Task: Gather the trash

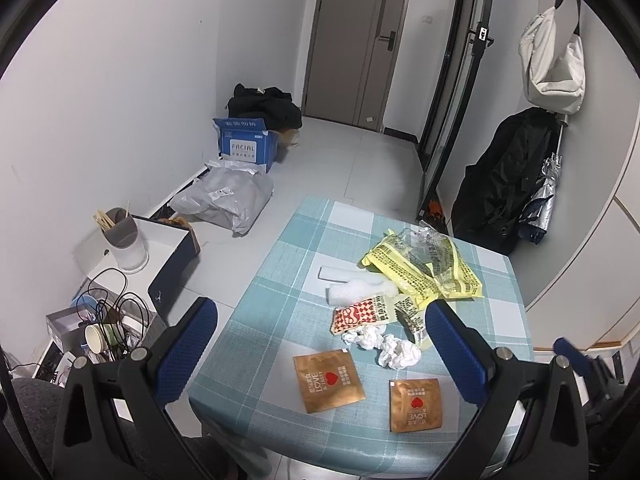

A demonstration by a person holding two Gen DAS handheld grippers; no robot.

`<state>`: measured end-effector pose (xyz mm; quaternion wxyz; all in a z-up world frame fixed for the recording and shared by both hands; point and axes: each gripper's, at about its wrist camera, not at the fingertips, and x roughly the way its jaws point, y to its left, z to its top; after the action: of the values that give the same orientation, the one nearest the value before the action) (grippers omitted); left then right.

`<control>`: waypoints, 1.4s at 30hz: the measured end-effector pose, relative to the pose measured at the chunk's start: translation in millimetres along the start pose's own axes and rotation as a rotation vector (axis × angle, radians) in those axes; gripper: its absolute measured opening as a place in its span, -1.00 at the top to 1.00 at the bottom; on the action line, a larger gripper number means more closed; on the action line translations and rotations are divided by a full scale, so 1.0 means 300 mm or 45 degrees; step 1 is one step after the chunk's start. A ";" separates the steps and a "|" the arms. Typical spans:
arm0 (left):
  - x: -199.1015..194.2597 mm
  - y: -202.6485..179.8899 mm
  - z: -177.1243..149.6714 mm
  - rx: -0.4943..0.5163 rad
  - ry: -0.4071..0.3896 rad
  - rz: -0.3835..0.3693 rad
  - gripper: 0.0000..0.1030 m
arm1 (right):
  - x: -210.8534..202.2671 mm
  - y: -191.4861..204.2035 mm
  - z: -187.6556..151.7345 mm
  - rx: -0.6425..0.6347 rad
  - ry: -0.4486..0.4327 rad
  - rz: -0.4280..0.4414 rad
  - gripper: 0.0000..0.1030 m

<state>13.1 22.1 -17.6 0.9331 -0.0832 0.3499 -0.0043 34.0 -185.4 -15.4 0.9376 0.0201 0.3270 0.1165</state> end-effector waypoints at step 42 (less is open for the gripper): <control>0.153 0.170 0.030 -0.206 0.162 -0.002 -0.98 | 0.357 0.147 -0.173 -0.210 0.540 -0.063 0.13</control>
<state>51.0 70.7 -49.1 0.8992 -0.1583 0.4075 0.0179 74.3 -119.6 -116.2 0.8490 -0.0895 0.5064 0.1213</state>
